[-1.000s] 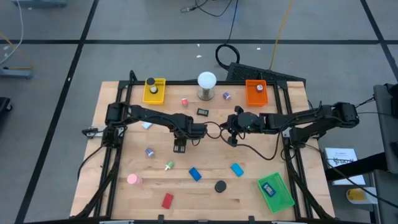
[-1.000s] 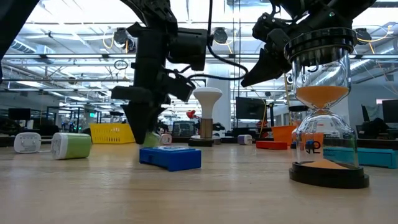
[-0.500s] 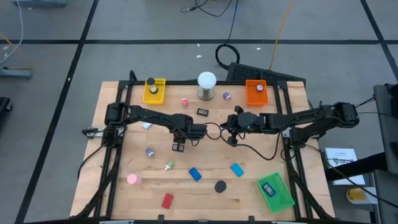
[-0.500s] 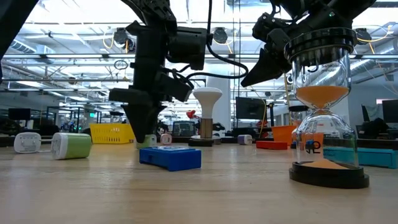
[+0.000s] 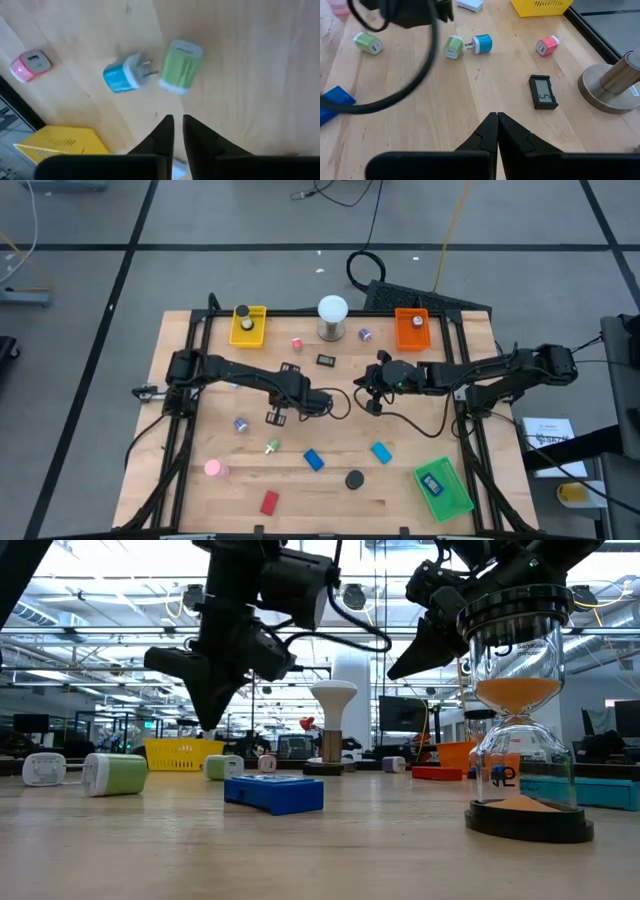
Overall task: Pick & Place Office items
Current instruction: Put the top green charger adaptor into the orange bin
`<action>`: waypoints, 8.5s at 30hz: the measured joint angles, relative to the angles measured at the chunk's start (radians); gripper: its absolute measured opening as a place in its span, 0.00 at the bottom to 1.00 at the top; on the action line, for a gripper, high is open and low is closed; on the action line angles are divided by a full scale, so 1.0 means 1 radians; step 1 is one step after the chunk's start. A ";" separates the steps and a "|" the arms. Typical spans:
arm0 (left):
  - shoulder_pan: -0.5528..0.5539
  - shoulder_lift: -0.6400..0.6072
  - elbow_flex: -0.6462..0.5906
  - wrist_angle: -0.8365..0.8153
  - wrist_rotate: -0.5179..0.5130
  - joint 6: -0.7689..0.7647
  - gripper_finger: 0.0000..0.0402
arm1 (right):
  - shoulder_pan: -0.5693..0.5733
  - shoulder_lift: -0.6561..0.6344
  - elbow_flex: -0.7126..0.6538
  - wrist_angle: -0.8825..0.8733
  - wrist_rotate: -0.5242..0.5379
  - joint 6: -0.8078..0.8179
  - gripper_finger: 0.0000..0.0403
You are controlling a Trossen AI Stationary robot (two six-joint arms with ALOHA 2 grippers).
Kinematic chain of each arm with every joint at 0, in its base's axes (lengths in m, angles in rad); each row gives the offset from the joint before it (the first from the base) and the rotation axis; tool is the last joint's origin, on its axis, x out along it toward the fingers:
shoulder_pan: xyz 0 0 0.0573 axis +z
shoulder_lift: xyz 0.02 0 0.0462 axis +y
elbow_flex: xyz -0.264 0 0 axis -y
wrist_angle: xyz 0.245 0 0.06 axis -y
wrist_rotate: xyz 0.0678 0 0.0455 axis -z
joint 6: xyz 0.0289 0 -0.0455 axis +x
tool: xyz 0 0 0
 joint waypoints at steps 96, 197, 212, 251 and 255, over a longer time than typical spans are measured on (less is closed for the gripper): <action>0.133 -0.450 -0.934 1.356 0.184 0.136 0.01 | 0.041 0.000 0.000 0.017 0.000 -0.052 0.01; 0.077 -0.653 -0.615 0.547 0.150 -0.875 0.53 | 0.150 -0.009 0.000 0.026 0.107 -0.086 0.01; 0.134 -0.490 -0.619 0.666 0.103 -0.806 0.78 | 0.150 -0.009 0.000 0.023 0.107 -0.086 0.01; 0.097 -0.352 -0.436 0.924 0.192 -0.407 0.34 | 0.150 -0.009 0.000 0.030 0.107 -0.060 0.01; 0.103 -0.278 -0.436 1.067 0.233 -0.323 0.34 | 0.150 -0.009 0.000 0.032 0.107 -0.061 0.01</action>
